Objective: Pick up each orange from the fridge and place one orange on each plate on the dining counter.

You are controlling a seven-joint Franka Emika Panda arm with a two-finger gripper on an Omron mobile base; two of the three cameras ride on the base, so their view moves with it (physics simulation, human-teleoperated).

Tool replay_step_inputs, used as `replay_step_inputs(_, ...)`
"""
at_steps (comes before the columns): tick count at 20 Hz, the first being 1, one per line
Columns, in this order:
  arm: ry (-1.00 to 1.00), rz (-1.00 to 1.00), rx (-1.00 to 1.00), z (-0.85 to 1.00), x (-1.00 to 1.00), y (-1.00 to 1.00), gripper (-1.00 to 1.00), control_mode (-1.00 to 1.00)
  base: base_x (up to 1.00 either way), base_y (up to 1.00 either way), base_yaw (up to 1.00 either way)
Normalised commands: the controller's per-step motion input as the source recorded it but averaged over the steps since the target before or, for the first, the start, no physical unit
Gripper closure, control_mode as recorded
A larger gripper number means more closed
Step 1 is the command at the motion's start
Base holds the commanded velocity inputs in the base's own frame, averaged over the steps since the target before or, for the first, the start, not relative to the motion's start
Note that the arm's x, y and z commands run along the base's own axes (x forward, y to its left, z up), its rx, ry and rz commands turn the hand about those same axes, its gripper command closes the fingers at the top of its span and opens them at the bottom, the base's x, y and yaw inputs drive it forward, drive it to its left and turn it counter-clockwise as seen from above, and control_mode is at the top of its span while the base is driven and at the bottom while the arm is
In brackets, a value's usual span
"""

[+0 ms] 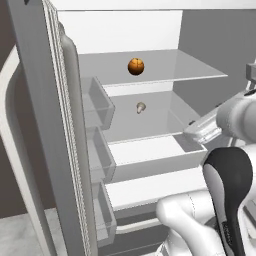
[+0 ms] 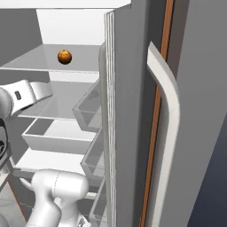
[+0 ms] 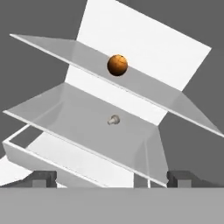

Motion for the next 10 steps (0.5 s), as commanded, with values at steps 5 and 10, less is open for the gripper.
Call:
replay_step_inputs(5,-0.16,0.0,0.32,0.68,0.0,0.0,-1.0,-1.0,0.0,0.0,0.0)
replay_step_inputs(10,0.15,-0.06,0.39,0.51,0.58,0.0,-1.0,-1.0,0.0,0.0,0.0)
